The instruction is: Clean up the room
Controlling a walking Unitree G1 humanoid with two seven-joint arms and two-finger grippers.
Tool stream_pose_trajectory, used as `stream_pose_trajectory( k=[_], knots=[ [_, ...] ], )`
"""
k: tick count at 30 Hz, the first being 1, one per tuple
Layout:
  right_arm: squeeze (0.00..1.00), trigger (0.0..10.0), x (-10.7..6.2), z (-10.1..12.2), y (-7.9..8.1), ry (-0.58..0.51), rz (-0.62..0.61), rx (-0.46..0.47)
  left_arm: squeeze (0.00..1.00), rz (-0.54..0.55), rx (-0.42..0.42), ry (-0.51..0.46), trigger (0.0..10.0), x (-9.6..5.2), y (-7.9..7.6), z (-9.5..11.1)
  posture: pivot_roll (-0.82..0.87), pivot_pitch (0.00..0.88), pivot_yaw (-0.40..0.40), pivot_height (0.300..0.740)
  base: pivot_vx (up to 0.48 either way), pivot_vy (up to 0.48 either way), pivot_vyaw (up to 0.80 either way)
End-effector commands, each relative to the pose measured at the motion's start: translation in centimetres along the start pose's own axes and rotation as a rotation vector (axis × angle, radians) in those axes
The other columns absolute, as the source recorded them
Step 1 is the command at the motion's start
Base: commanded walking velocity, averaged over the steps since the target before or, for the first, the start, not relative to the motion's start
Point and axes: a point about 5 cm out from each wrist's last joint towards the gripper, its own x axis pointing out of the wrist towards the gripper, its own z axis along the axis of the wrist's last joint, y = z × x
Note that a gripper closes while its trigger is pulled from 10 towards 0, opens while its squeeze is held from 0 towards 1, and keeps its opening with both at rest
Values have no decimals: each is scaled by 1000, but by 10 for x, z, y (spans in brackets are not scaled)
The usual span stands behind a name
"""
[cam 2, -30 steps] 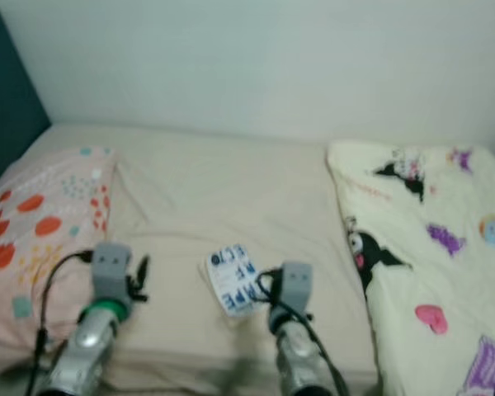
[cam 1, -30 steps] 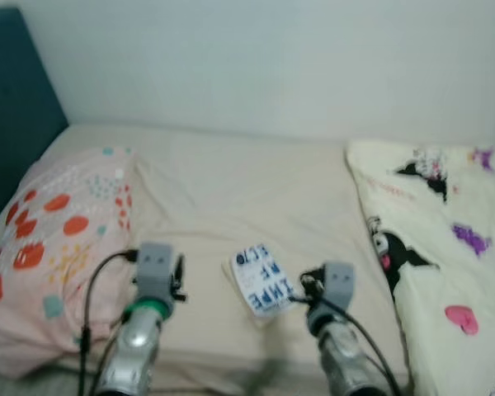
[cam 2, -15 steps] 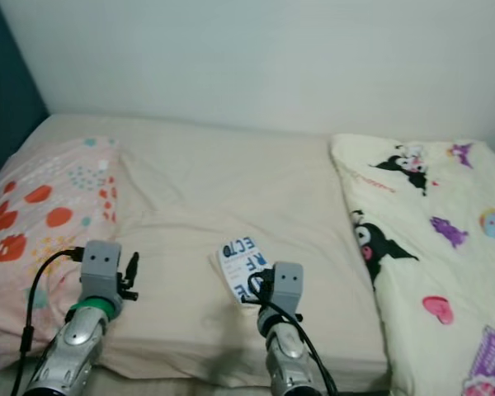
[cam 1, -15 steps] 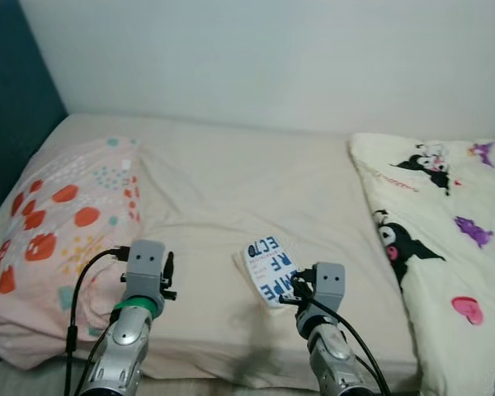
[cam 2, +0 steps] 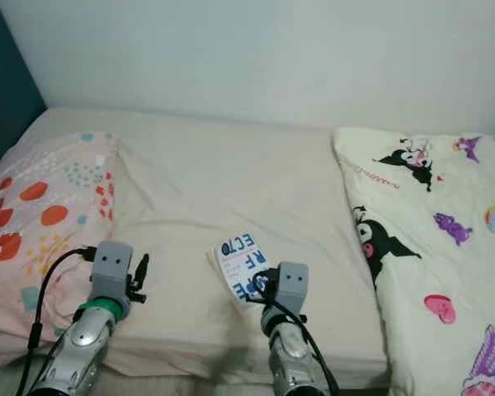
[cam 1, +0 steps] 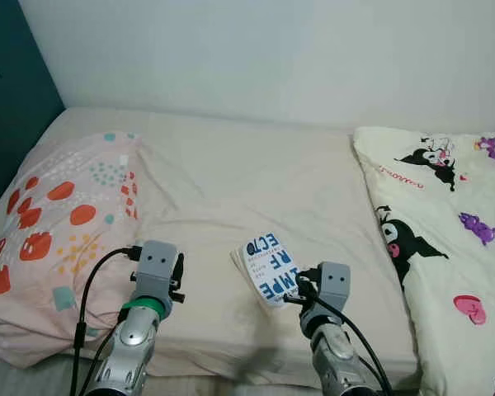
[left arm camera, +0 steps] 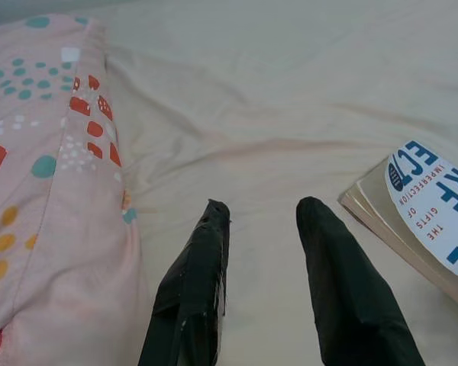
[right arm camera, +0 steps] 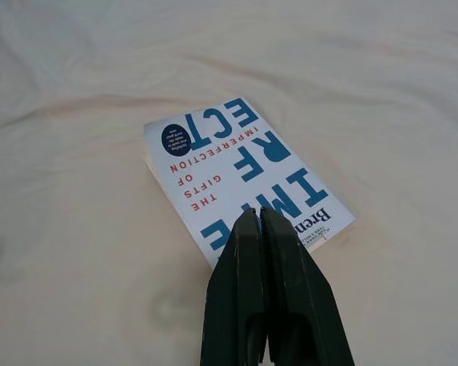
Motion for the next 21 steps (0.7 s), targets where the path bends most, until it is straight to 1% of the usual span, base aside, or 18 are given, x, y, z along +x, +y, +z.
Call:
stream_pose_trajectory(
  k=[1, 9, 12, 16, 21],
  knots=[
    [0, 10000, -3, -6, -3, 17, -11, 18, 0, -10, 3, 26, 10000, -6, -1, -9, 22, 0, 34, 696, 0, 0, 0],
    [0, 10000, -3, -6, -2, 19, -8, 18, 0, -16, 10, 27, 10000, -6, -1, -10, 24, 0, 35, 661, 0, 0, 0],
    [0, 10000, -3, -6, -2, 20, -7, 18, 0, -16, 11, 26, 10000, -6, -1, -10, 24, 0, 35, 656, 0, 0, 0],
    [0, 10000, -3, -6, -1, 18, -5, 20, 0, -16, 17, 29, 10000, -7, -1, -11, 23, 0, 35, 627, 0, 0, 0],
    [0, 10000, -4, -7, -2, 17, -3, 16, 0, -16, 18, 31, 10000, -7, -1, -11, 23, 0, 32, 627, 0, 0, 0]
  ],
)
